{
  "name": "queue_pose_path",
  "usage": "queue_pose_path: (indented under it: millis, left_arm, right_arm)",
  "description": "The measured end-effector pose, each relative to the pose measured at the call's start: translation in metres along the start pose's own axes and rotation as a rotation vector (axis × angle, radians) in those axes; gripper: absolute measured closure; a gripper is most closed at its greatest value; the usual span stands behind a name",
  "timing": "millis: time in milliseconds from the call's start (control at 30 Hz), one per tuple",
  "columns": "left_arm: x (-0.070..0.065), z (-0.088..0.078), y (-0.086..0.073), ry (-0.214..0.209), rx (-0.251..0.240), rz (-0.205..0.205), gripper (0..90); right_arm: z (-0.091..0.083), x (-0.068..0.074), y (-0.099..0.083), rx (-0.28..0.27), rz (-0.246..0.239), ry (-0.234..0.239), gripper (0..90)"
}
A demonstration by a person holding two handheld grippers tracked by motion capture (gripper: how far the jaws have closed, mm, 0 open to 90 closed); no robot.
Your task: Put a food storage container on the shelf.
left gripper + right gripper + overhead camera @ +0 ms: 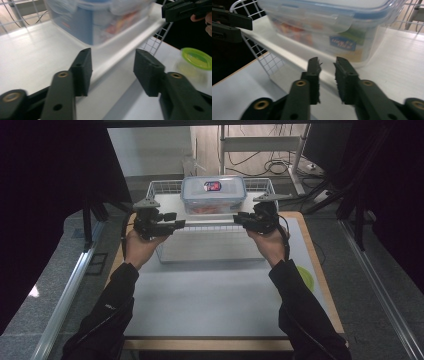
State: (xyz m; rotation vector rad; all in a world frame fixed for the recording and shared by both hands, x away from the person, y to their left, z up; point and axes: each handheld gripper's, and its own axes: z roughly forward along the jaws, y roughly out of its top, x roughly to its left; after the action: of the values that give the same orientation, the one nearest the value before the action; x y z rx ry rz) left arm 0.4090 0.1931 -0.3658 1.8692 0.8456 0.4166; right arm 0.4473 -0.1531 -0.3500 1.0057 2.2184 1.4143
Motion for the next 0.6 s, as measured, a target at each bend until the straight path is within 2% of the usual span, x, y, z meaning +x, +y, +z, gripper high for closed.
queue_pose_path:
  millis: [67, 100, 133, 233, 267, 300, 333, 367, 400, 433, 533, 600]
  left_arm:
    - [-0.003, -0.001, -0.003, 0.004, 0.003, 0.013, 39.7]
    - [-0.011, -0.002, -0.009, 0.007, 0.011, 0.038, 37.1]
    - [-0.011, -0.002, -0.009, 0.007, 0.011, 0.038, 35.3]
    - [-0.025, -0.005, -0.021, 0.017, 0.015, 0.082, 28.7]
    - [-0.025, -0.005, -0.021, 0.017, 0.015, 0.082, 27.6]
    - [-0.031, -0.007, -0.027, 0.018, 0.013, 0.091, 26.3]
    - [-0.031, -0.007, -0.027, 0.018, 0.013, 0.091, 24.9]
    - [-0.036, -0.009, -0.033, 0.015, 0.016, 0.094, 22.8]
    - [-0.036, -0.009, -0.033, 0.015, 0.016, 0.094, 21.5]
    - [-0.042, -0.010, -0.039, 0.012, 0.019, 0.100, 19.9]
    - [-0.048, -0.010, -0.045, 0.018, 0.029, 0.107, 16.1]
    - [-0.055, -0.012, -0.054, 0.014, 0.034, 0.111, 12.1]
  right_arm:
    - [-0.002, 0.001, -0.002, 0.001, -0.006, 0.001, 63.7]
    - [-0.007, 0.004, -0.008, -0.003, -0.018, 0.008, 57.1]
    - [-0.008, 0.005, -0.010, -0.006, -0.019, 0.012, 53.9]
    - [-0.013, 0.010, -0.018, -0.005, -0.039, 0.020, 44.8]
    - [-0.013, 0.010, -0.018, -0.005, -0.039, 0.020, 44.8]
    - [-0.016, 0.013, -0.026, -0.004, -0.062, 0.027, 39.1]
    - [-0.016, 0.013, -0.026, -0.004, -0.062, 0.027, 39.1]
    - [-0.018, 0.017, -0.033, 0.005, -0.079, 0.029, 34.1]
    - [-0.018, 0.017, -0.033, 0.005, -0.079, 0.029, 34.1]
    - [-0.021, 0.020, -0.040, 0.007, -0.095, 0.030, 29.7]
    - [-0.022, 0.022, -0.046, 0.007, -0.101, 0.032, 26.4]
    - [-0.024, 0.024, -0.057, 0.003, -0.097, 0.040, 22.0]
